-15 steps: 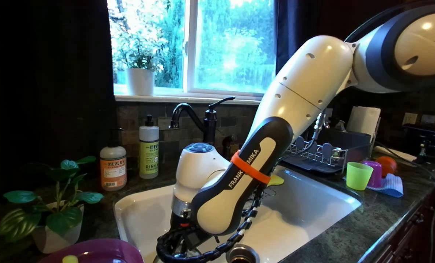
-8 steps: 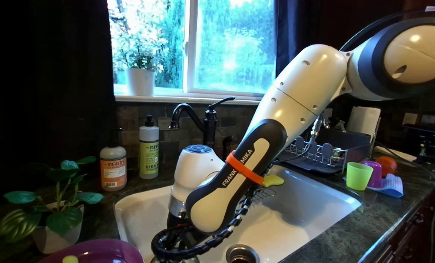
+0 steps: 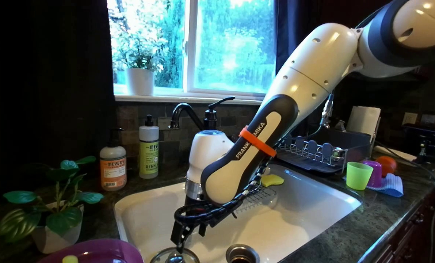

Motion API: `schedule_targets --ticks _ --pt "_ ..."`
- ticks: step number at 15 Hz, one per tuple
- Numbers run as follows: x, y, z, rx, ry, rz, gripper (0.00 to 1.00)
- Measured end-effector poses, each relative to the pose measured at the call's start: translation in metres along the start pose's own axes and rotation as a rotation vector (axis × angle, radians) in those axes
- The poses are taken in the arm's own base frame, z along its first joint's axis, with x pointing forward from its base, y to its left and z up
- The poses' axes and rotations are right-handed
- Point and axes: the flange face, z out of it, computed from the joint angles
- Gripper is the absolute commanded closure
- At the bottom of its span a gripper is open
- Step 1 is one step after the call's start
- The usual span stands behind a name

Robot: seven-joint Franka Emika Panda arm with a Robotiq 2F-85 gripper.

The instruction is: Move the clear lid to the sink

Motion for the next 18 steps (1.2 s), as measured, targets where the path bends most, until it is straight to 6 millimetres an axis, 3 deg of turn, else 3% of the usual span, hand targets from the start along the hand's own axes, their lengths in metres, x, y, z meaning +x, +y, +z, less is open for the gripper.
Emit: schedule_targets --ticks 4,9,14,18 --pt "-0.035 0.025 -0.015 0.044 -0.059 -0.068 0.0" --pt "-0.082 0.084 -0.053 0.028 -0.042 0.015 0.0" --pt "-0.109 0.118 -0.14 -0.049 0.151 0.214 0.0" --pt "-0.112 0.146 -0.227 -0.139 0.271 0.343 0.0"
